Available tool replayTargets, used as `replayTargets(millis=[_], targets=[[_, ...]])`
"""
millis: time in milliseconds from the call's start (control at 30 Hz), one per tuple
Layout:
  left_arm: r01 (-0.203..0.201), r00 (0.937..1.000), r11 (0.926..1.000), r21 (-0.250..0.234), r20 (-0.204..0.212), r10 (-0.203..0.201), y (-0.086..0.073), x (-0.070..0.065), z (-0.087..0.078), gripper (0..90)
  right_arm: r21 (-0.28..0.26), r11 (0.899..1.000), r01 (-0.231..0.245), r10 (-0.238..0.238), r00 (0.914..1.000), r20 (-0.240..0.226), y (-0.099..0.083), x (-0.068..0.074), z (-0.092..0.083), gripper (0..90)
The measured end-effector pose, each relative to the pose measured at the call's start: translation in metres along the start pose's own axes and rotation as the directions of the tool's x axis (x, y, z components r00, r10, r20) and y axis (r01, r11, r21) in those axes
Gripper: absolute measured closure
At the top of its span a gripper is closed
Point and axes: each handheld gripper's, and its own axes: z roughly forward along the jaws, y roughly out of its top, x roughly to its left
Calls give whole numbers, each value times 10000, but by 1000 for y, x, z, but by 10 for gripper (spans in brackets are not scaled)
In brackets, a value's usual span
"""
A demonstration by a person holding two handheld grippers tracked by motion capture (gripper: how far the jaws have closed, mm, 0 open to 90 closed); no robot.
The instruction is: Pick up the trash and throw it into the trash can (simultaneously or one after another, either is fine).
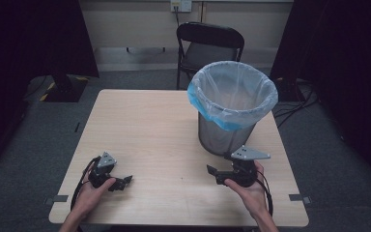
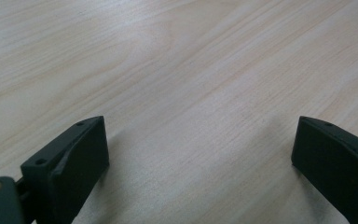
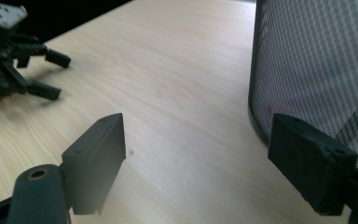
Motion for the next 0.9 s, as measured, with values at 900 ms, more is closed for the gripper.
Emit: replayTargets(millis=[900], targets=[[17, 10000, 10000, -11, 20, -17, 0, 0, 0, 32, 1973, 9800, -276, 67, 9943, 1060, -61, -15, 42, 197]])
